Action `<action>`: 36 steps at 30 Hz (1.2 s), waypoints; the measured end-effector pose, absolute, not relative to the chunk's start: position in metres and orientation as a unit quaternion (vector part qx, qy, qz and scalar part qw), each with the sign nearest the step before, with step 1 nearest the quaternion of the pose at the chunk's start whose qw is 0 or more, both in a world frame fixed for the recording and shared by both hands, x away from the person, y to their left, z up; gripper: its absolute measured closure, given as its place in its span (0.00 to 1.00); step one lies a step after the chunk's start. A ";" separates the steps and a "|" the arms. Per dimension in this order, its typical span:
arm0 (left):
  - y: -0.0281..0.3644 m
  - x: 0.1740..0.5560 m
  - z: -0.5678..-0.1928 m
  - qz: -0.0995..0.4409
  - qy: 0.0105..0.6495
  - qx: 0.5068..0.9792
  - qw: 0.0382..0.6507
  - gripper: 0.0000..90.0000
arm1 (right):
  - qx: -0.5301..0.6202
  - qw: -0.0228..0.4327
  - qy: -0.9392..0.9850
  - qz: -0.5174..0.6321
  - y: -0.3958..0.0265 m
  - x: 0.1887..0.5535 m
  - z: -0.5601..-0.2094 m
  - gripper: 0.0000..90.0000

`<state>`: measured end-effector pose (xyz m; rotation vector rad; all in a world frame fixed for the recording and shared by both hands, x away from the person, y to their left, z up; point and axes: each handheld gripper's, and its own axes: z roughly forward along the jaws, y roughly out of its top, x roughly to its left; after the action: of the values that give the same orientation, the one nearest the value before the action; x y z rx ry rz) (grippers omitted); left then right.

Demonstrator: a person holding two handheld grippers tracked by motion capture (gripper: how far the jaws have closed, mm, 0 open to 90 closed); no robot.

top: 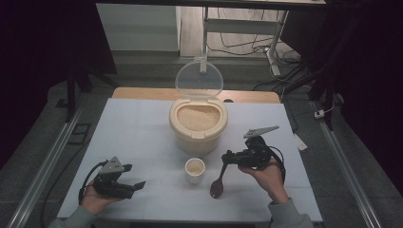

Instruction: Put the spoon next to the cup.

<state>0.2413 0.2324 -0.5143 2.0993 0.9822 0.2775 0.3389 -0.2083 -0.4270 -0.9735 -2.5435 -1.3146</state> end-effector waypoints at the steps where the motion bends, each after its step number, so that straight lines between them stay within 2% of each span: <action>1: 0.232 0.241 -0.514 0.109 0.387 0.827 0.393 0.17 | -0.325 0.054 -0.839 -0.434 -0.209 0.341 -0.429 0.91; 13: 0.232 0.241 -0.515 0.109 0.385 0.828 0.393 0.17 | -0.364 -0.045 -0.825 -0.430 -0.214 0.357 -0.462 0.76; 19: 0.232 0.241 -0.515 0.109 0.386 0.828 0.392 0.17 | -0.395 -0.081 -0.818 -0.411 -0.214 0.364 -0.484 0.67; 31: 0.233 0.242 -0.516 0.106 0.389 0.826 0.393 0.17 | -0.426 -0.110 -0.824 -0.358 -0.211 0.371 -0.508 0.53; 36: 0.235 0.242 -0.517 0.106 0.394 0.824 0.393 0.17 | -0.428 -0.139 -0.830 -0.330 -0.206 0.371 -0.511 0.47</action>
<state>0.2424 0.2350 -0.5169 2.0918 0.9997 0.2692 0.3714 -0.2059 -0.5107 -1.4782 -2.8672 -1.1389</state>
